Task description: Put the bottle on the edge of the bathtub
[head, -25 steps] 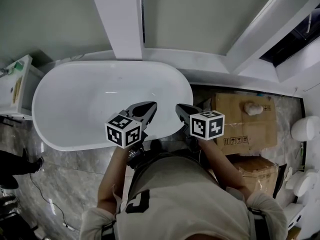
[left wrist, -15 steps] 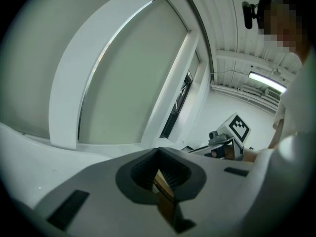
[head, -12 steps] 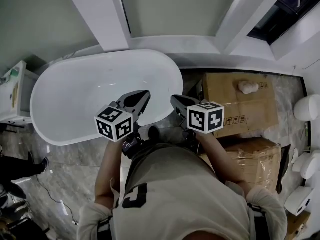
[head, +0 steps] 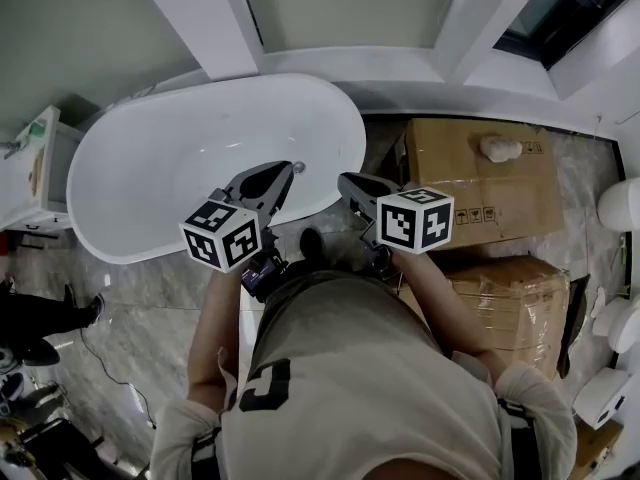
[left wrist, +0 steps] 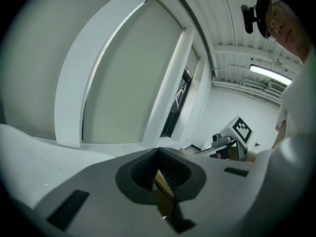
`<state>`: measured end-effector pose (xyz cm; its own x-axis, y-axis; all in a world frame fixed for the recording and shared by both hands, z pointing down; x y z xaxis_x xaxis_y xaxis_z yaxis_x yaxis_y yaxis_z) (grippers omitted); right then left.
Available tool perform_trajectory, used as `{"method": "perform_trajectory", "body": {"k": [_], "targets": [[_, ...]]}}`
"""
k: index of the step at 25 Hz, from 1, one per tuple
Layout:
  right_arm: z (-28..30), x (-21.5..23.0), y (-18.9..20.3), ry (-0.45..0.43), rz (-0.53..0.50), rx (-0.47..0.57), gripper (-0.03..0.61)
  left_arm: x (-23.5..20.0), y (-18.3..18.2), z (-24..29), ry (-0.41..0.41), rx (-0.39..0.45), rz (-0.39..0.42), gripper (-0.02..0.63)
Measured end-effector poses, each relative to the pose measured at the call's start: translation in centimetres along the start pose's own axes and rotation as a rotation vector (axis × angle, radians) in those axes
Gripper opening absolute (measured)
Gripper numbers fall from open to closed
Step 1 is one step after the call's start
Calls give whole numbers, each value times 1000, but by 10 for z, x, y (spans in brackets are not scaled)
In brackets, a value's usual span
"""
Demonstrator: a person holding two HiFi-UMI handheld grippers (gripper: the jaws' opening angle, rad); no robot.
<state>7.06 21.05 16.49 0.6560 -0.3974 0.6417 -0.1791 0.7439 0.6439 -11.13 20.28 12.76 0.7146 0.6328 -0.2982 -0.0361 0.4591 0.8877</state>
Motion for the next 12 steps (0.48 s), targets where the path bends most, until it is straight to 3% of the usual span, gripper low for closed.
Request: {"method": "perform_trajectory", "body": {"k": [6,12], "targets": [[-4,-10,17,20,-105,-81,26,28,9,-10,-11,3,67,57],[-10,-20,21,-17,-143,-90,26,41,11,-25,-54,14,58,57]]}}
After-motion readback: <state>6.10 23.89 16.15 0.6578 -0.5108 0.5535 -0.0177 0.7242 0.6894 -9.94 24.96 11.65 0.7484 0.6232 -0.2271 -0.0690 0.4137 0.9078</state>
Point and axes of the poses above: the fingertips, and each gripper's own axes: z forward along the fingers, x to its right, y out of its underside, the point moved 7 cm from there along -z, backward along the fingers, and after that the axes turned 4 degrees about z, right-handed, at the moved point
